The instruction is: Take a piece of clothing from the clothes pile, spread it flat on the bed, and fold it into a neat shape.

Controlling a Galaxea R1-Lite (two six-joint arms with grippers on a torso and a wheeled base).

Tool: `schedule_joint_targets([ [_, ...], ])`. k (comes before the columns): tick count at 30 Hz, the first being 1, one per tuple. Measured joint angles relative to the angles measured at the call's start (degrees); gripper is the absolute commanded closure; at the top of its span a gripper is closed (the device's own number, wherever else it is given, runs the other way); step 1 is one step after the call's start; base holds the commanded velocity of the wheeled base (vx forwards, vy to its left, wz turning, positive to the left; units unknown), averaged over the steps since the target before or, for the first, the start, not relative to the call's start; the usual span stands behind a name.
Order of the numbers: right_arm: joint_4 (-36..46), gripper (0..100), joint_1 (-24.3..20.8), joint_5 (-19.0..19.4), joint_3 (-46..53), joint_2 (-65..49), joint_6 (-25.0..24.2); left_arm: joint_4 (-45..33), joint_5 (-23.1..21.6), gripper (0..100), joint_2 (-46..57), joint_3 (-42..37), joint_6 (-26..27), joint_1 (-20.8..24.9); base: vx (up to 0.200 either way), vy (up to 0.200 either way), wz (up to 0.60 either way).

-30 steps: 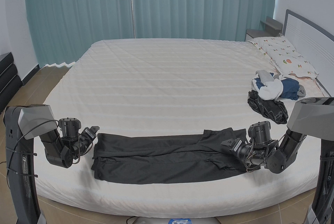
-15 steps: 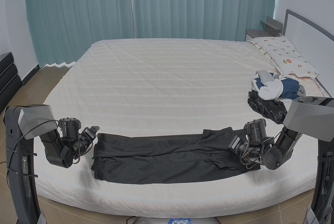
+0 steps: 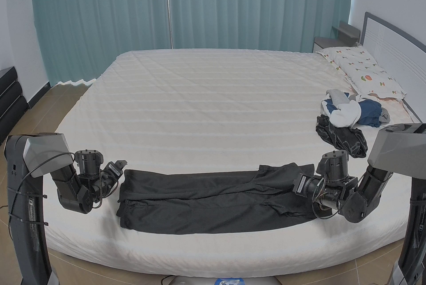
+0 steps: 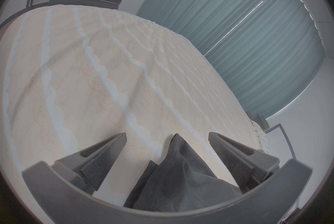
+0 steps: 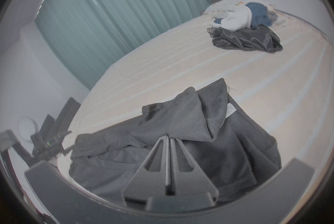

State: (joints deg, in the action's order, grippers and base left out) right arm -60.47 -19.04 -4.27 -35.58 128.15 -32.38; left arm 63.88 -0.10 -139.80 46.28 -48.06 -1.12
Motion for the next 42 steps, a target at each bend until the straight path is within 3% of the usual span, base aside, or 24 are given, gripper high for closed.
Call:
schedule_joint_targets([
  [5,-5.91,100,1.00,0.71,3.75,2.69,6.92,0.00,0.00,0,-0.02,0.00,0.00,0.00,0.000,0.000,0.00],
  [6,-6.92,0,1.32,0.74,4.34,3.44,8.02,0.00,0.00,0,-0.02,0.00,0.00,0.00,0.000,0.000,0.00],
  [14,-13.17,0,4.16,0.88,5.66,8.51,9.14,-0.09,-1.18,0,0.35,-0.66,0.02,-0.15,0.000,0.000,0.00],
  [20,-17.40,0,4.91,2.19,6.90,9.42,2.77,-0.09,-7.86,0,2.76,-3.12,0.05,-1.27,0.000,0.000,0.00],
  [24,-18.25,0,7.34,7.83,8.00,8.29,-3.28,-0.16,-11.23,0,4.06,-3.72,0.46,-1.79,0.000,0.000,0.00],
  [31,-20.22,0,14.19,16.55,10.68,6.53,-14.59,-1.10,-12.81,0,4.06,-1.38,5.66,-1.51,0.000,0.000,0.00],
  [34,-23.54,0,16.92,20.00,11.82,6.44,-18.01,-1.21,-12.90,0,3.36,-0.26,6.92,-0.91,0.000,0.000,0.00],
  [38,-26.30,0,18.71,21.53,13.57,7.17,-19.27,-1.30,-12.32,0,1.90,1.35,8.16,0.22,0.000,0.000,0.00],
  [39,-27.48,0,18.75,21.57,13.87,7.50,-19.32,-1.30,-12.06,100,1.46,1.79,8.64,0.46,0.000,0.000,0.00],
  [42,-28.40,0,18.91,21.64,14.84,8.35,-19.48,-1.34,-11.34,100,0.22,2.86,10.13,0.99,0.000,0.000,0.00],
])
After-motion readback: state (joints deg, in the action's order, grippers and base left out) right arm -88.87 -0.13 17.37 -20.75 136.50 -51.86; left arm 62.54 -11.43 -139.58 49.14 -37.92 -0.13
